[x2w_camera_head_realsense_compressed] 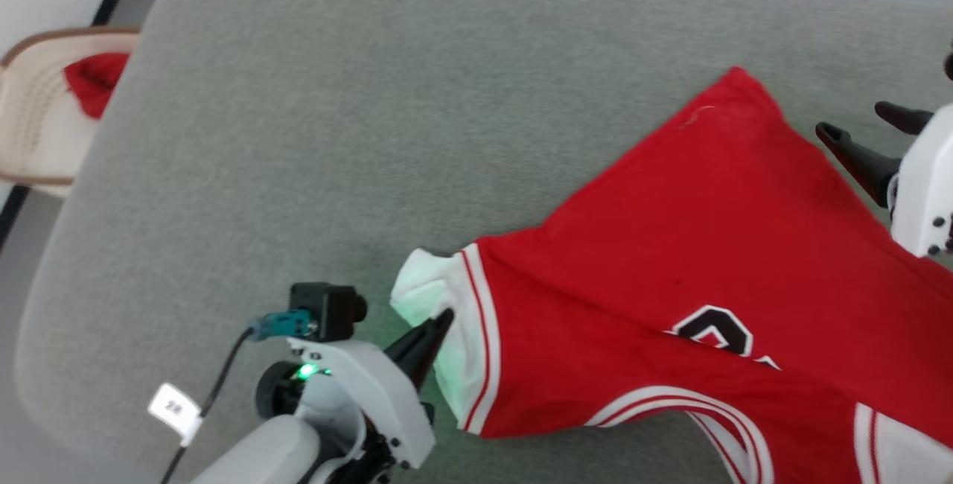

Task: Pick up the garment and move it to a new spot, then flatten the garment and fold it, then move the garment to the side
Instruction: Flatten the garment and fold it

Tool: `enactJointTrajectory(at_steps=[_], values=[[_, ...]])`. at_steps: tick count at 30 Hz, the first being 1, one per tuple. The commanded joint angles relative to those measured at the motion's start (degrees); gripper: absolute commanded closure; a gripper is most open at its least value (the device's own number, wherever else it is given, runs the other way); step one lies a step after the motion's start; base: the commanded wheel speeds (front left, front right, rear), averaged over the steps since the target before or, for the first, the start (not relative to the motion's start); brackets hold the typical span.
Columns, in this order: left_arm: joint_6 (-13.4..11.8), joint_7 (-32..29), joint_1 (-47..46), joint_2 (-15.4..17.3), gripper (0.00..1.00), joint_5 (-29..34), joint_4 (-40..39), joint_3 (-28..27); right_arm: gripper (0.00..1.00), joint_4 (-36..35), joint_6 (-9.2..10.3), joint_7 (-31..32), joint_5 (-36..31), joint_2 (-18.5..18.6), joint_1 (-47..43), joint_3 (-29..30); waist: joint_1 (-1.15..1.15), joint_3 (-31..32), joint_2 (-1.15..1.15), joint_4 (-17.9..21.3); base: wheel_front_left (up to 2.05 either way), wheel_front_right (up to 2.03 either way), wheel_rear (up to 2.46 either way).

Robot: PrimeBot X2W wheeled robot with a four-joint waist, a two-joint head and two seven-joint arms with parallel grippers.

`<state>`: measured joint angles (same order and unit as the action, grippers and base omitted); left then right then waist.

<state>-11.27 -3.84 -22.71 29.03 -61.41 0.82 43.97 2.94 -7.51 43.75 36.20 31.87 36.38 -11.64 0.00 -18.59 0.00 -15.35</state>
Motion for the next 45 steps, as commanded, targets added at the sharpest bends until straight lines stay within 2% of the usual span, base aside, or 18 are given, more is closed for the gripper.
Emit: enactJointTrajectory(at_steps=[1,12,21,25,26,27,32,38,41,45], values=[[0.8,0.0,-1.1,-0.9,1.0,0.6,0.7,0.5,0.0,2.0,0.04,-0.3,0.9,1.1,2.2,-2.4,0.0,-1.7,0.0,-3.8,0.0,0.0,0.0],[5.7,0.5,-5.5,-6.8,1.0,1.0,7.0,3.3,0.0,20.4,0.04,2.2,4.4,4.9,17.0,-17.0,0.0,-4.5,0.0,-10.8,0.0,0.0,0.0],[8.3,1.8,-6.7,-9.2,1.0,0.6,11.1,3.9,0.0,31.6,0.05,5.1,6.0,5.7,22.7,-27.1,0.0,-6.2,0.0,-13.3,0.0,0.0,0.0],[9.0,2.1,-7.1,-9.8,1.0,0.5,12.4,4.0,0.0,37.3,0.09,8.2,7.4,6.0,23.3,-29.9,0.0,-6.5,0.0,-13.7,0.0,0.0,0.0],[9.2,2.2,-7.1,-9.9,1.0,0.4,12.7,4.0,0.75,38.7,0.13,9.1,7.6,5.9,23.4,-30.3,0.0,-6.5,0.0,-13.8,0.0,0.0,0.0],[9.3,2.3,-7.2,-10.0,1.0,0.3,12.9,3.9,1.0,40.2,0.14,10.4,8.0,5.7,23.5,-30.6,0.0,-6.5,0.0,-13.8,0.0,0.0,0.0],[9.8,2.5,-7.4,-10.3,1.0,0.0,14.1,3.9,1.0,44.6,0.08,14.0,8.6,5.0,25.3,-31.1,0.0,-6.4,0.0,-13.6,0.0,0.0,0.0],[10.3,2.4,-7.6,-10.1,1.0,-0.3,15.1,3.8,1.0,46.3,0.08,11.0,9.0,3.3,28.5,-30.5,0.0,-5.8,0.0,-12.6,0.0,0.0,0.0],[10.4,1.3,-8.4,-9.1,1.0,-0.6,14.7,3.5,1.0,46.4,0.07,9.7,10.0,2.1,29.6,-30.1,0.0,-5.0,0.0,-11.4,0.0,0.0,0.0],[9.6,-2.1,-10.8,-6.1,1.0,-0.7,12.4,2.8,1.0,45.5,0.06,8.2,11.7,1.1,31.9,-30.0,0.0,-3.5,0.0,-9.6,0.0,0.0,0.0]])
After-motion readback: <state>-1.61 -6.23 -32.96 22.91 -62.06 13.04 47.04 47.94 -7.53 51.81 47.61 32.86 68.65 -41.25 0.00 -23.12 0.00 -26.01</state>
